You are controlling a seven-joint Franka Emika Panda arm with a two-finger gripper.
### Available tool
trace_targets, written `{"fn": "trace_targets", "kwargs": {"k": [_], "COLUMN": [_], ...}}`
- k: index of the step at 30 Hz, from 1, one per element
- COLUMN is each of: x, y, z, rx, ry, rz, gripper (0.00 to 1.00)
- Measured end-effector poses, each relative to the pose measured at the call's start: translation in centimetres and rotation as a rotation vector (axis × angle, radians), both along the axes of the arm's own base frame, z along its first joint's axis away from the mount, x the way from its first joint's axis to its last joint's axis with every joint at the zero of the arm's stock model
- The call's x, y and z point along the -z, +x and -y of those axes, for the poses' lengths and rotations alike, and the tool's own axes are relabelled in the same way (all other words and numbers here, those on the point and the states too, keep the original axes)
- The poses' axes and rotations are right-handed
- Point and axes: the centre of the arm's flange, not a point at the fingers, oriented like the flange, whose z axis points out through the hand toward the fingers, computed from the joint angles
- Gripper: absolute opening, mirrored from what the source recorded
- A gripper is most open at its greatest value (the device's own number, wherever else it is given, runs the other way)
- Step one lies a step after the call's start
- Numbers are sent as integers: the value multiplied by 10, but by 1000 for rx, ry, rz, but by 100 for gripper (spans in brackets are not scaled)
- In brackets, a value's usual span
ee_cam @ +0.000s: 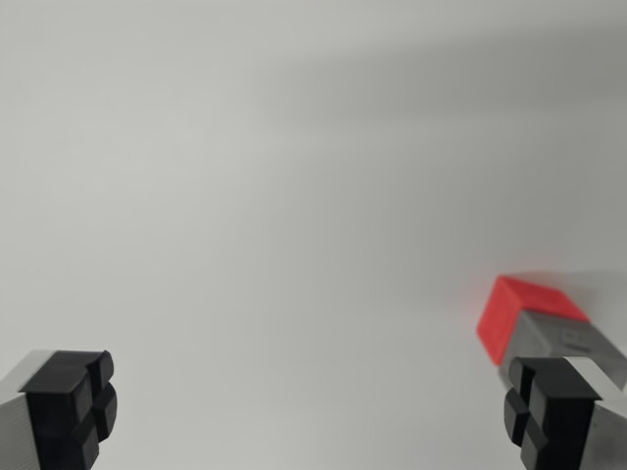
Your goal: Destack cube
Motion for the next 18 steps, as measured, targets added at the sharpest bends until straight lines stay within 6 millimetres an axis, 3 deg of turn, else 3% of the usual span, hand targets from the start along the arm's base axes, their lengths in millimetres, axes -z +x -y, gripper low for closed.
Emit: {"fn": "trace_targets", "kwargs": {"k": [18], "x": [36], "y": [-35], "z": [35], "rx": [57], "ry": [-4], "rz": [-3], "gripper": [100]}}
